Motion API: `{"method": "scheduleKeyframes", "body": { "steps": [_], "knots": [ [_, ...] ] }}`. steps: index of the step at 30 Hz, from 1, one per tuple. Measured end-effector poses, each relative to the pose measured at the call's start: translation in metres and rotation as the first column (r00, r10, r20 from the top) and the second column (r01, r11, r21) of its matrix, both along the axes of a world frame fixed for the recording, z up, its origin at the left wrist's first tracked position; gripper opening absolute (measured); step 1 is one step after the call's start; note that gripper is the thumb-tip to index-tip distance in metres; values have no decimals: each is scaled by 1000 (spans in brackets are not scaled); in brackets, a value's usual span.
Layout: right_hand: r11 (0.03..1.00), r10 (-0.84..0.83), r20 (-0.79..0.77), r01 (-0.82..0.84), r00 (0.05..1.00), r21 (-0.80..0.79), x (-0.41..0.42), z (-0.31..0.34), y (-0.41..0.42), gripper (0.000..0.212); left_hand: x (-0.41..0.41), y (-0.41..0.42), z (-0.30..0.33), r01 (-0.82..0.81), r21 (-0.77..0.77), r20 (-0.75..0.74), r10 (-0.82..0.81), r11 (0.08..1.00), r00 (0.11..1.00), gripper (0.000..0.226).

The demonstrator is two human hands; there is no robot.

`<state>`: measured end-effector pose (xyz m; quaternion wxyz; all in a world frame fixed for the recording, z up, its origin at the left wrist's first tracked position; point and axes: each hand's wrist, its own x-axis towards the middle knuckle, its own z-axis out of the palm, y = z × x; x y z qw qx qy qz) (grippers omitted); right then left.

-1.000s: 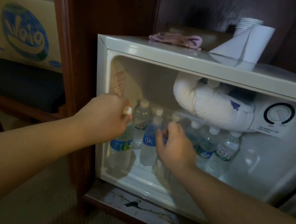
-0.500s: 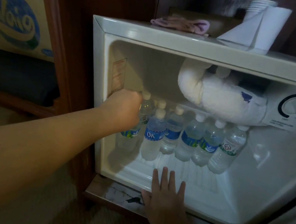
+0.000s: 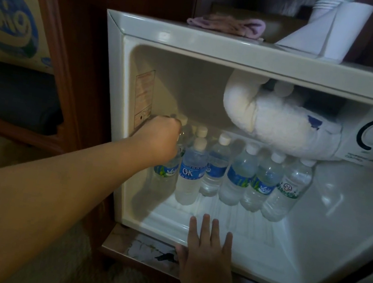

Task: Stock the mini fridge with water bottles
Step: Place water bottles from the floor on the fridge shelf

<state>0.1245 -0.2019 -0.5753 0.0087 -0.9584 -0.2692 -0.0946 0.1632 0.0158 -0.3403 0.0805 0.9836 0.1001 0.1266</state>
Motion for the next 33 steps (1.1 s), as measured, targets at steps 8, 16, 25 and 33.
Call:
{"method": "scheduleKeyframes", "body": {
  "steps": [8, 16, 25, 33],
  "knots": [
    [999, 2, 15, -2, 1000, 41, -3, 1, -2, 72, 3, 5, -2, 52, -24, 43, -51, 998, 998, 46],
    [996, 7, 62, -12, 998, 89, -6, 1, -3, 69, 3, 5, -4, 75, 25, 49, -77, 997, 996, 48],
    [996, 3, 23, -5, 1000, 88, -6, 3, -3, 69, -21, -7, -18, 50, 50, 85, -54, 997, 995, 66],
    [998, 5, -276, -24, 961, -66, 7, 32, 2, 82, -109, -15, -53, 228, 144, 91, -242, 963, 966, 53]
  ]
}}
